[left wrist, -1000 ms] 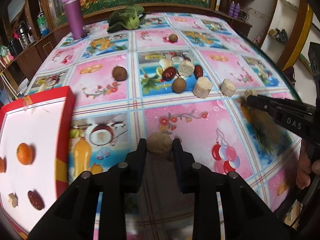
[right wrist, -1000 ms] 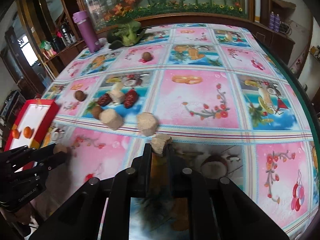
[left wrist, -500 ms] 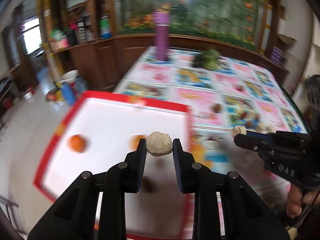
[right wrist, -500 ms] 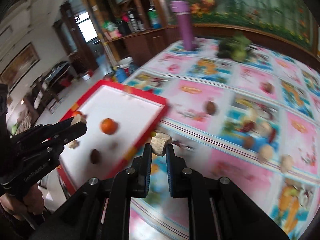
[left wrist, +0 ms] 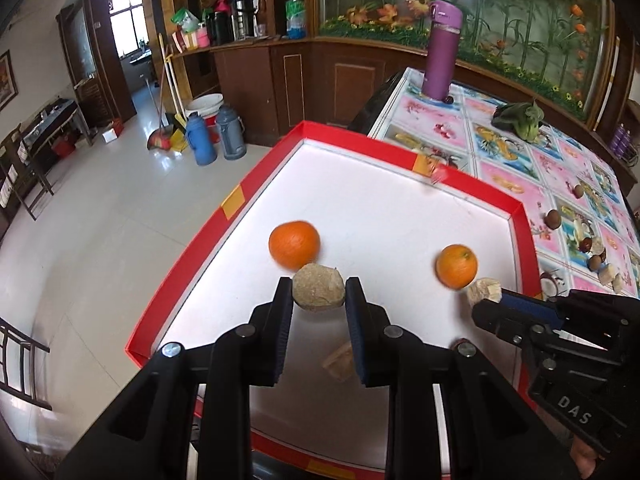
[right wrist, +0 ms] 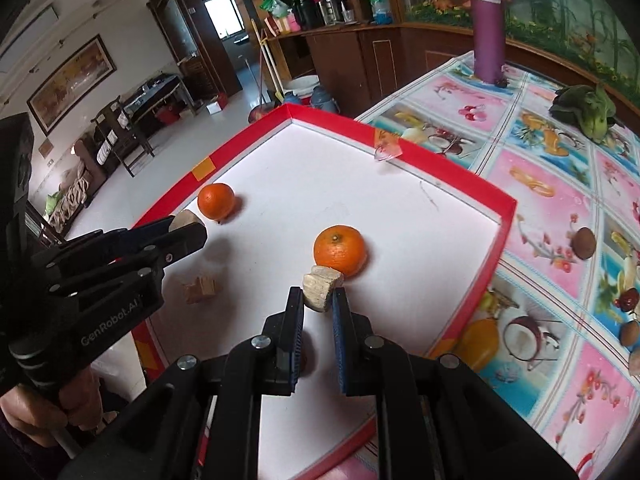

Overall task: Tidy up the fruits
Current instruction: 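Lower the cake and cube into the tray and open both tools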

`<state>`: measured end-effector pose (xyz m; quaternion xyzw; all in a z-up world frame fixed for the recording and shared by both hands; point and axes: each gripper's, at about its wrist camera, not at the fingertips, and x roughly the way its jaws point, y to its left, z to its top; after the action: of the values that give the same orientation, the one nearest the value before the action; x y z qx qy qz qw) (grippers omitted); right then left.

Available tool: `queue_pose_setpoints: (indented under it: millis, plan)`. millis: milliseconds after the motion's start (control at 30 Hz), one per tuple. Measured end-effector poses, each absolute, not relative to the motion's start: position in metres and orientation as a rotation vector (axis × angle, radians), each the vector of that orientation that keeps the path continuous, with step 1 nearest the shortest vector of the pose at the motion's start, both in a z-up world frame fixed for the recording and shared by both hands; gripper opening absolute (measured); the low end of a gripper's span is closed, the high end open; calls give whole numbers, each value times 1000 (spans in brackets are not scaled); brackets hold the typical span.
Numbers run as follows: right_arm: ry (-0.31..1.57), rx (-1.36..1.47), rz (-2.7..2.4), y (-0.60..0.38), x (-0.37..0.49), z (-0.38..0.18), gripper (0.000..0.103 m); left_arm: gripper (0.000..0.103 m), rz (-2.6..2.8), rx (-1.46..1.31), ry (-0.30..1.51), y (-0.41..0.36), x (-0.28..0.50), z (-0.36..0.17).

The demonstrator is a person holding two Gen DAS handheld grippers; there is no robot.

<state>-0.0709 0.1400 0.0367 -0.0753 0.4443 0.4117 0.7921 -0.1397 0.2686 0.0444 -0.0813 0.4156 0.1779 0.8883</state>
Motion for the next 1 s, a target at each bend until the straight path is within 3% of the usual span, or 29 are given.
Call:
queue_pose_setpoints:
  millis: [267,333,400,600,800,1000]
  plan:
    - [1003,-183,893,150,-77,28,13,29,401,-181,896,280,-144,37]
    - [1009,-185,902,150,-80,30,13,35,409,-178,900,281,-145,37]
    - [1003,-188,898,149,-82,33,17,53,417,-173,895,280,-146,39]
    - [961,-155,889,135,-82,46,19,72,415,-149,859,271,-150,53]
    - [901,-110,857,109,-79,63,28,82,377,-115,833,247,-149,65]
    - [872,-52,785,65,-68,72,29,86,276,-74,821,202,-146,75]
